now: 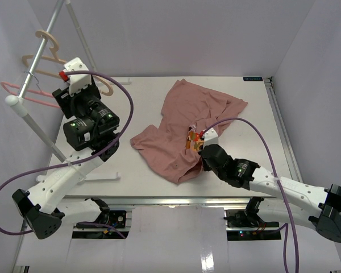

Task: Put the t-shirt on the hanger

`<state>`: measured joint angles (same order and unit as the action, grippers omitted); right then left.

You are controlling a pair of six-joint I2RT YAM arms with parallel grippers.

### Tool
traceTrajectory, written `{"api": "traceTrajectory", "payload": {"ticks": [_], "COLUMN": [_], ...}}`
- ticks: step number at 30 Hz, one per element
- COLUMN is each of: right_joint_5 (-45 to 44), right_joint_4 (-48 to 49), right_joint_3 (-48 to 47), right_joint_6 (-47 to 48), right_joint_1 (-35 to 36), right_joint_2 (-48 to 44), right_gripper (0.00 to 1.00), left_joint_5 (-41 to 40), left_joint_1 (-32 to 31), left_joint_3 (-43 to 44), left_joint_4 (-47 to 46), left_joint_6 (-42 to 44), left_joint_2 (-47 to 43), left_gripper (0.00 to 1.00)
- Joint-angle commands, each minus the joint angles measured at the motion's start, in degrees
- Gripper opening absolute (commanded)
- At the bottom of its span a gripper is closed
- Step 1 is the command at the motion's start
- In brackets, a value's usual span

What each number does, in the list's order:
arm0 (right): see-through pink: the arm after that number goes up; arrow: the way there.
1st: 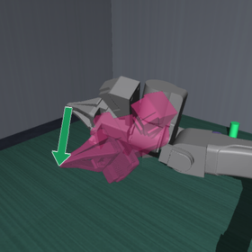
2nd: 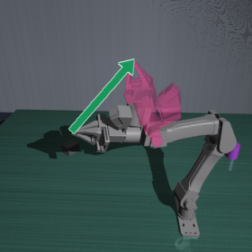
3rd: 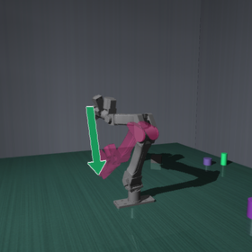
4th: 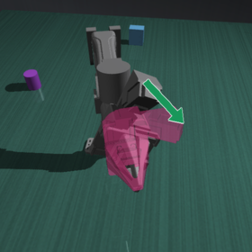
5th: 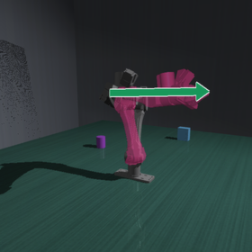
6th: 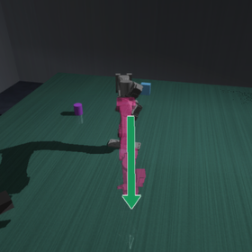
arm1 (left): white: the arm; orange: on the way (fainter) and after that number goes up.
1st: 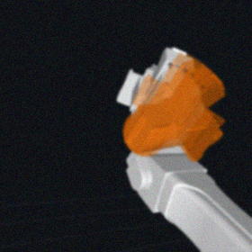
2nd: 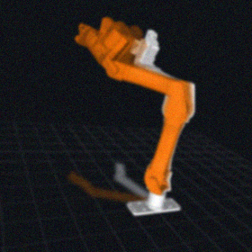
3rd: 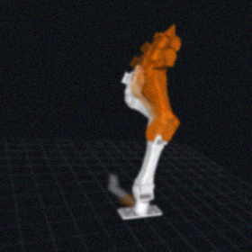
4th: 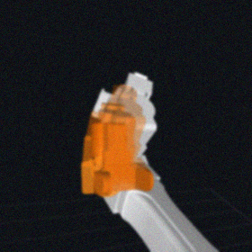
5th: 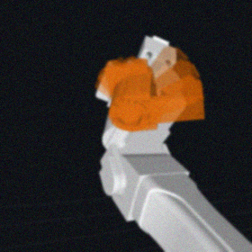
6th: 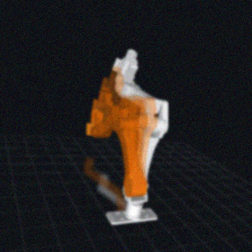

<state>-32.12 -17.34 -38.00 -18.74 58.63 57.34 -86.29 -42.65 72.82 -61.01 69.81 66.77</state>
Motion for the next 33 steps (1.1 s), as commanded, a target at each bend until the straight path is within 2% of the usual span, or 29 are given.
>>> {"api": "traceTrajectory", "payload": {"ticks": [1,3,5,12,18,24,33], "right_joint_5": [0.24,0.3,0.48,1.56,1.77,1.57,1.45], "right_joint_4": [2.14,2.14,2.06,2.49,2.52,2.75,2.83], "right_joint_3": [-0.41,-0.5,-0.48,0.03,0.03,0.1,-0.24], "right_joint_6": [1.07,1.16,1.25,1.6,1.86,1.95,2.21], "right_joint_1": [0.5,0.52,0.61,0.75,1.05,1.13,1.32], "right_joint_2": [0.8,0.67,0.34,-1.15,-0.71,-0.49,1.12], "right_gripper": [0.08,0.08,0.08,0.08,0.08,0.08,0.08], "left_joint_5": [-3.09,-3.09,-3.01,-3.01,-2.98,-2.92,-2.92], "left_joint_1": [0.18,0.28,0.4,2.29,3.82,5.12,7.14], "left_joint_3": [-3.88,-3.4,-3.66,-8.8,-14.83,-15.78,-17.71], "left_joint_4": [5.77,13.53,16.71,12.39,3.36,3.14,5.16], "left_joint_6": [-4.3,-10.75,-14.34,-14.08,-10.26,-10.07,-10.56], "left_joint_2": [-2.56,-3.4,-3.46,-2.47,-1.66,-0.7,-3.16], "left_gripper": [0.7,0.7,0.71,0.72,0.71,0.64,0.43]}}
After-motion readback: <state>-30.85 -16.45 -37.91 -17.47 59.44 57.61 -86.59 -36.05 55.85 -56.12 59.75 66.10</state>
